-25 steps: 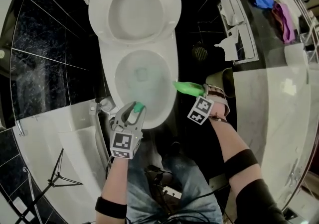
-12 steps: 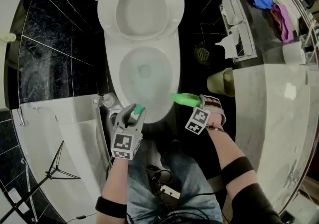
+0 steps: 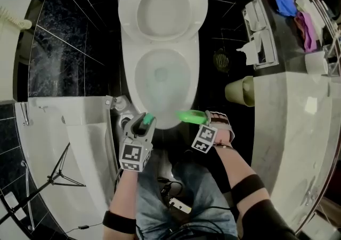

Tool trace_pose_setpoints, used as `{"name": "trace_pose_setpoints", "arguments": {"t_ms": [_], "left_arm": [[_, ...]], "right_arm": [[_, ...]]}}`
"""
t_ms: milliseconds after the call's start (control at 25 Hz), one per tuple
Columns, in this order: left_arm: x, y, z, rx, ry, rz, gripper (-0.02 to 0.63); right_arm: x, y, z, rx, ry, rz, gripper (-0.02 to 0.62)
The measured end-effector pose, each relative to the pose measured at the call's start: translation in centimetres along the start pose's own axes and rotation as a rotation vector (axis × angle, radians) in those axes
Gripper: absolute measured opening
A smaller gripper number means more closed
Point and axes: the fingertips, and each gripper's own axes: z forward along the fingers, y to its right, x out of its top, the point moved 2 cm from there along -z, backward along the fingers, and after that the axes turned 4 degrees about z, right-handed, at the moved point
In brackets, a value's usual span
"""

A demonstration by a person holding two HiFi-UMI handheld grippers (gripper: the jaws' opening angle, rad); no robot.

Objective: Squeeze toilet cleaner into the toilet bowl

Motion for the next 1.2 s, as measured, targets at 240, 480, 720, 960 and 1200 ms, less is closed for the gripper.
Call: {"name": "trace_pose_setpoints", "arguments": {"t_ms": [240,480,720,960,1200], "left_arm": [[0.0,-0.9,-1.2,0.019,-0.007,-0.001,0.15],[1.0,-1.3,-2.3,0.024,-0.007,0.017,0.15],[5.0,-1.7,-4.1,0.036,0.021,0.052,0.15],[12.4,-1.1,-8.5,0.08,0.09,0.075,0.152],[20.8,1.1,-13.0,0.09,0.18,0.084,0.15]], "right_arm": [[3.3,-0.1,-0.6,0.003,0.075,0.058,0.18],[6.3,0.8,-2.4,0.023,0.218,0.182,0.181],[9.8,3.6,-8.3,0.06,0.447,0.39,0.181],[11.7,6.9,-19.2,0.108,0.71,0.535,0.181],[12.1,9.9,-30.6,0.191,0.945,0.575,0.184]]}}
